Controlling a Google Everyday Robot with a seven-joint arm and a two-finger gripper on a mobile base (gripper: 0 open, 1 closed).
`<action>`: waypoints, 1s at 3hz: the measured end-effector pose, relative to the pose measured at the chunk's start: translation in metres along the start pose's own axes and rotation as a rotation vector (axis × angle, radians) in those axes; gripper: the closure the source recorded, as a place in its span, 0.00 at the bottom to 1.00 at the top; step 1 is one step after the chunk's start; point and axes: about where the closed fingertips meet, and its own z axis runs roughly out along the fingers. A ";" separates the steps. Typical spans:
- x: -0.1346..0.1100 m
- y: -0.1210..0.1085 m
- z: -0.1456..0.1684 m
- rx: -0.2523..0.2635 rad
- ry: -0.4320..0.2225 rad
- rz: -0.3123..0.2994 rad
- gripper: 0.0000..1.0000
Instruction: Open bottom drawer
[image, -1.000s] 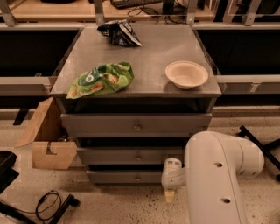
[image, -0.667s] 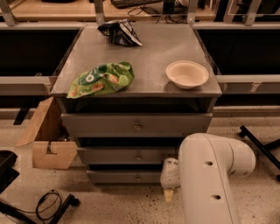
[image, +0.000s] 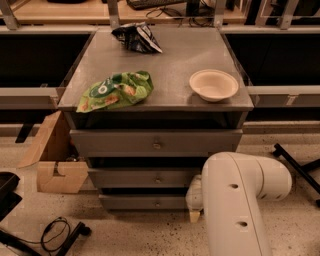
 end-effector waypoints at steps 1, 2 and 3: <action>0.003 0.007 0.005 -0.052 0.003 0.016 0.42; 0.006 0.029 0.018 -0.127 0.009 0.040 0.65; 0.006 0.025 0.016 -0.127 0.009 0.040 0.88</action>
Offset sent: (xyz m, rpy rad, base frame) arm -0.0436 -0.0123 -0.0513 0.0173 0.2449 -0.0881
